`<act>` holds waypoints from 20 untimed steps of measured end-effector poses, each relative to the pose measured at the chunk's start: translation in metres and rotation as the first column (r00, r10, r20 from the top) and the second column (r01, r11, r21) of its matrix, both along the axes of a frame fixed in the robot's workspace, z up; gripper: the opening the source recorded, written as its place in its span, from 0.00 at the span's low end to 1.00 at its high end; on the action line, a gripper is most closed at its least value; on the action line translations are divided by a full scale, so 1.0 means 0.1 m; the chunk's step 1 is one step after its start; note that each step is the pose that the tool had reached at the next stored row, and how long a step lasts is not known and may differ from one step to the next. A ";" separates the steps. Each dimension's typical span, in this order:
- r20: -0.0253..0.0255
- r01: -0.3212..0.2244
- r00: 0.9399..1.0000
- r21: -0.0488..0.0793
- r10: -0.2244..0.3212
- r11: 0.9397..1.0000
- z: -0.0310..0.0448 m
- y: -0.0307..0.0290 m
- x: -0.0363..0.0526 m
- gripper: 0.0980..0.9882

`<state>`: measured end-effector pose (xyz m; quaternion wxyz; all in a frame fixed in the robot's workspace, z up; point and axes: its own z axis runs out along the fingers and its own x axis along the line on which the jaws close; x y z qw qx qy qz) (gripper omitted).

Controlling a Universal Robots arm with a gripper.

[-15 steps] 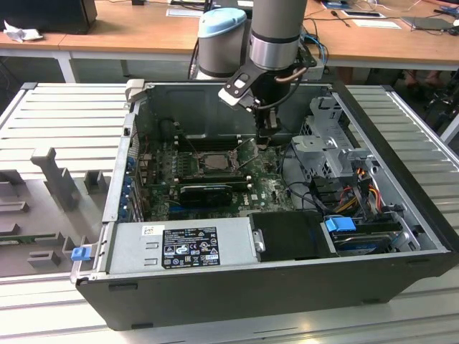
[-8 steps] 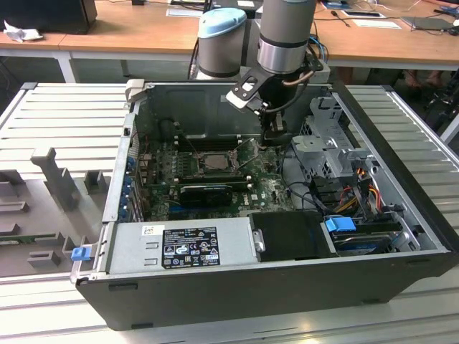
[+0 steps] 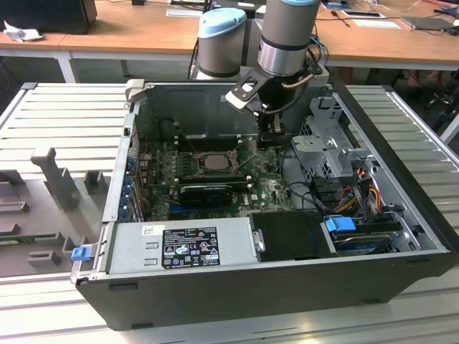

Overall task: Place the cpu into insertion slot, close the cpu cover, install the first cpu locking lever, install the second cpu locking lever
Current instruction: 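Close the cpu cover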

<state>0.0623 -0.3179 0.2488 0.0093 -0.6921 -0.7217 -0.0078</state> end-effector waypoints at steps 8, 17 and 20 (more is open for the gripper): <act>-0.001 0.000 1.000 0.001 0.000 1.000 0.000 -0.001 -0.095 0.01; -0.001 0.000 1.000 0.002 0.000 1.000 0.000 -0.001 -0.148 0.01; -0.001 0.000 1.000 0.002 0.000 1.000 0.000 -0.001 -0.166 0.01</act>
